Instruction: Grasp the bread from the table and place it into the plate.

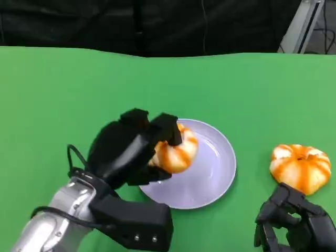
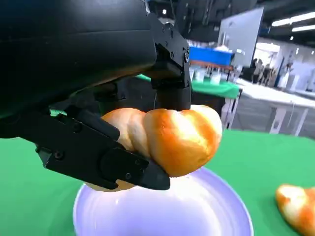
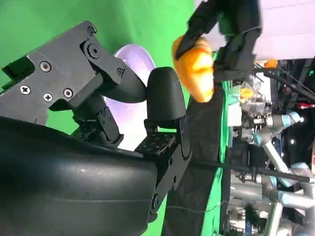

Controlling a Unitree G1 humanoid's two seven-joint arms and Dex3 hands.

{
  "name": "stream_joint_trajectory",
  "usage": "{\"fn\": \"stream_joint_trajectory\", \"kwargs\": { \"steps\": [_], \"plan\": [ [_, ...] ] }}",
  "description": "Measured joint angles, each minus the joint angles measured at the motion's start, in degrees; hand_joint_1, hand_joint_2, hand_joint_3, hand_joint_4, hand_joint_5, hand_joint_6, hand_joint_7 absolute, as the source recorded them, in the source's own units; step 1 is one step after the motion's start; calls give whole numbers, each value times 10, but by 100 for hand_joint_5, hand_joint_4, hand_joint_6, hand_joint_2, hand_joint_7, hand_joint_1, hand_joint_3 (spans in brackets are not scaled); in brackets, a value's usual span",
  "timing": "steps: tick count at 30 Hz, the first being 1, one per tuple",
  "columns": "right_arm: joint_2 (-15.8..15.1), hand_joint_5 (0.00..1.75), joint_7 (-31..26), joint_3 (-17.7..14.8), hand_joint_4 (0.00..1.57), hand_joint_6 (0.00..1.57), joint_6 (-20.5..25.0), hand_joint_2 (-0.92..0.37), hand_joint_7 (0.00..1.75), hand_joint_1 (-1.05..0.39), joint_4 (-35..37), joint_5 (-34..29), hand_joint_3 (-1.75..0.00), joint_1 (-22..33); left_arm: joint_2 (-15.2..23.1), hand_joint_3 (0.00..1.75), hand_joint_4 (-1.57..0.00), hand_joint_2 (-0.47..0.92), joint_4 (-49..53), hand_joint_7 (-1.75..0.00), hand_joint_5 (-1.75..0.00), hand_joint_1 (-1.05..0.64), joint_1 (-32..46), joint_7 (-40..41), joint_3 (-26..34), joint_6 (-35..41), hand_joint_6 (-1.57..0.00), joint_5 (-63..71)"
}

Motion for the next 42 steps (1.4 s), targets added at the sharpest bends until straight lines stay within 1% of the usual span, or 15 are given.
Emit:
{"fn": "stream_joint_trajectory", "kwargs": {
  "steps": [5, 11, 19, 20, 21, 22, 23, 24, 25, 27, 28, 29, 32, 35, 42],
  "plan": [
    [0, 175, 2, 0, 83, 75, 0, -49, 159, -15, 0, 1, -131, 0, -7, 30, -62, 85, 20, -175, -175, -7, -13, 0, -10, 0, -57, 4],
    [0, 175, 3, -1, 83, 75, 0, -50, 159, -15, 0, 2, -130, 1, -29, 31, -61, 89, 98, -175, -175, -6, -43, 8, -24, -13, -57, 3],
    [0, 175, 1, 1, 81, 73, -1, -51, 159, -15, -1, 0, -128, 2, -40, 28, -56, 90, 208, -173, -175, -5, -85, 57, -38, -54, -51, 5],
    [0, 175, 1, 1, 82, 73, -1, -51, 159, -15, -1, 0, -128, 2, -41, 27, -56, 91, 216, -132, -138, -10, -88, 61, -39, -55, -60, 5],
    [0, 175, 1, 1, 82, 73, -1, -51, 159, -16, -1, 0, -128, 2, -42, 27, -62, 92, 225, -87, -104, -14, -92, 62, -39, -61, -76, 2],
    [0, 175, 1, 2, 82, 73, -1, -51, 159, -16, -1, 0, -128, 3, -42, 27, -64, 92, 233, -71, -93, -15, -96, 60, -39, -70, -82, -4],
    [0, 175, 1, 2, 82, 73, -1, -51, 159, -16, -1, 0, -128, 4, -43, 26, -41, 92, 241, -37, -54, -42, -99, 59, -39, -78, -68, -10],
    [0, 175, 1, 4, 82, 73, -1, -51, 158, -16, -2, 0, -128, 5, -42, 27, -33, 92, 248, -21, -33, -55, -102, 54, -41, -83, -63, -10],
    [0, 175, 1, 4, 82, 73, -1, -51, 158, -15, -4, 0, -128, 7, -40, 32, -25, 92, 251, -11, -19, -66, -104, 51, -45, -84, -57, -8],
    [0, 175, -1, 4, 82, 74, 0, -51, 158, -15, -8, -1, -128, 10, -34, 50, -7, 92, 253, -2, -4, -84, -107, 48, -54, -85, -38, 0],
    [0, 175, -1, 4, 82, 74, 0, -51, 158, -15, -10, -1, -128, 10, -29, 56, -4, 92, 253, -1, -2, -88, -107, 45, -58, -84, -33, 4],
    [0, 175, -2, 4, 82, 74, 0, -52, 158, -15, -11, -1, -128, 10, -25, 65, -1, 92, 253, 0, -1, -95, -107, 41, -61, -84, -23, 8],
    [0, 175, -2, 5, 83, 74, 0, -51, 158, -15, -11, -1, -128, 10, -17, 76, 0, 92, 252, 0, 0, -102, -107, 38, -72, -83, -12, 19],
    [0, 175, -3, 6, 83, 74, 0, -51, 158, -15, -12, -1, -128, 10, -16, 79, 0, 92, 252, 0, 0, -104, -107, 38, -79, -83, -8, 22],
    [0, 175, -4, 6, 83, 75, 1, -51, 157, -15, -12, -1, -128, 10, -14, 80, 0, 92, 252, 0, 0, -105, -107, 38, -84, -83, -8, 22]
  ]
}}
